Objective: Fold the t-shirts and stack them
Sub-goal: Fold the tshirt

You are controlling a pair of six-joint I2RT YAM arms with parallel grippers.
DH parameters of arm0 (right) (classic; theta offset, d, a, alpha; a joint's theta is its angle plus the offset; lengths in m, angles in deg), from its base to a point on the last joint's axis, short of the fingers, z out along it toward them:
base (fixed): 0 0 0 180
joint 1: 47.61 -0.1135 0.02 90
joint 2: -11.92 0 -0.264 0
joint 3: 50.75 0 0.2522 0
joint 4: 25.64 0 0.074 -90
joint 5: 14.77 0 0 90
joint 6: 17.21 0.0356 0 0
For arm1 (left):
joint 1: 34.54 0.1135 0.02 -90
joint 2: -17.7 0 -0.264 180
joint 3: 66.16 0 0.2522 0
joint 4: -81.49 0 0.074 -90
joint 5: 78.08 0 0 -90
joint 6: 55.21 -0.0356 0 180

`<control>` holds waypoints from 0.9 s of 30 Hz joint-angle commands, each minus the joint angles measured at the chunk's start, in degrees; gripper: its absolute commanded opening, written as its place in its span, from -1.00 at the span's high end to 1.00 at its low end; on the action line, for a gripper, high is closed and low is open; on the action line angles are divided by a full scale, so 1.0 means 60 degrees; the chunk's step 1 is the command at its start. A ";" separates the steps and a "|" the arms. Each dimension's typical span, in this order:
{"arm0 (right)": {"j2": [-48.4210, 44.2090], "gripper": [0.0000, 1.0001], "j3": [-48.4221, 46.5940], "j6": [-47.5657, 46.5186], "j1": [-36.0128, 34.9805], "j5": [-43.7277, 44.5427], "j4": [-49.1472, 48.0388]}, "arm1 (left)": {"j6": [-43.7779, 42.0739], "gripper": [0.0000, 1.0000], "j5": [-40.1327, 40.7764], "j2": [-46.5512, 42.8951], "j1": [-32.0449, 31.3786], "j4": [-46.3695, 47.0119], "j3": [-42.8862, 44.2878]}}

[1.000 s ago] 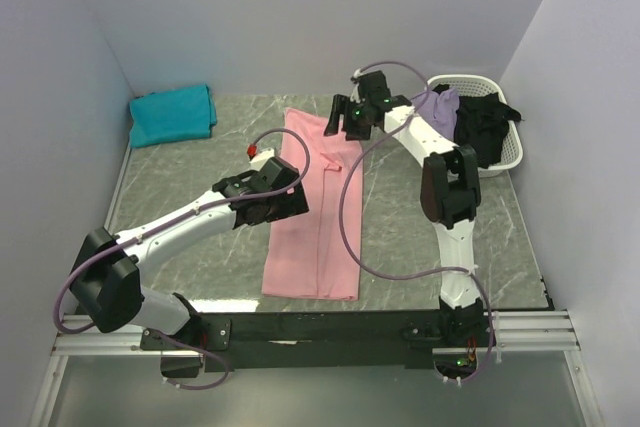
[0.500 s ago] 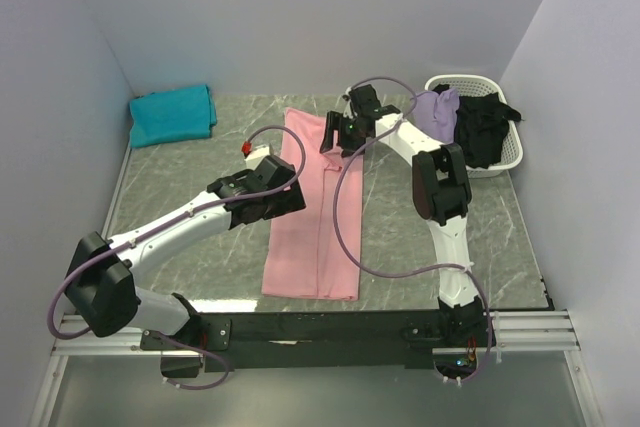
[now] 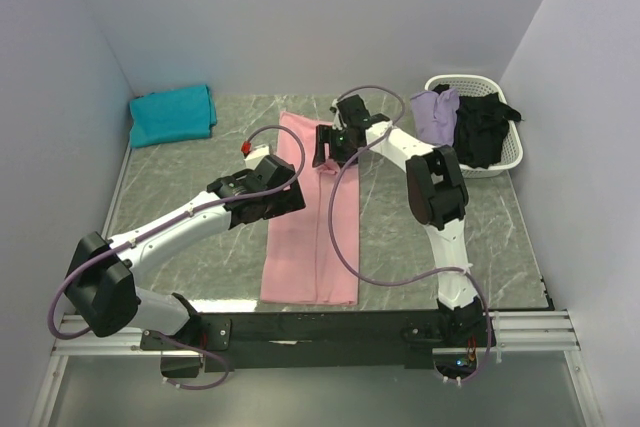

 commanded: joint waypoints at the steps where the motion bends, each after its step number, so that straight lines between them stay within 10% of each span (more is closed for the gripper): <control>1: -0.0714 -0.61 0.0104 -0.0438 -0.0404 0.0737 0.0287 | -0.0057 -0.99 -0.0051 -0.0108 0.0026 0.0128 -0.0073; 27: -0.1329 -0.62 0.0498 -0.0702 -0.0668 0.0710 0.0084 | -0.0130 -0.99 -0.0080 0.0170 0.0026 0.0245 -0.0059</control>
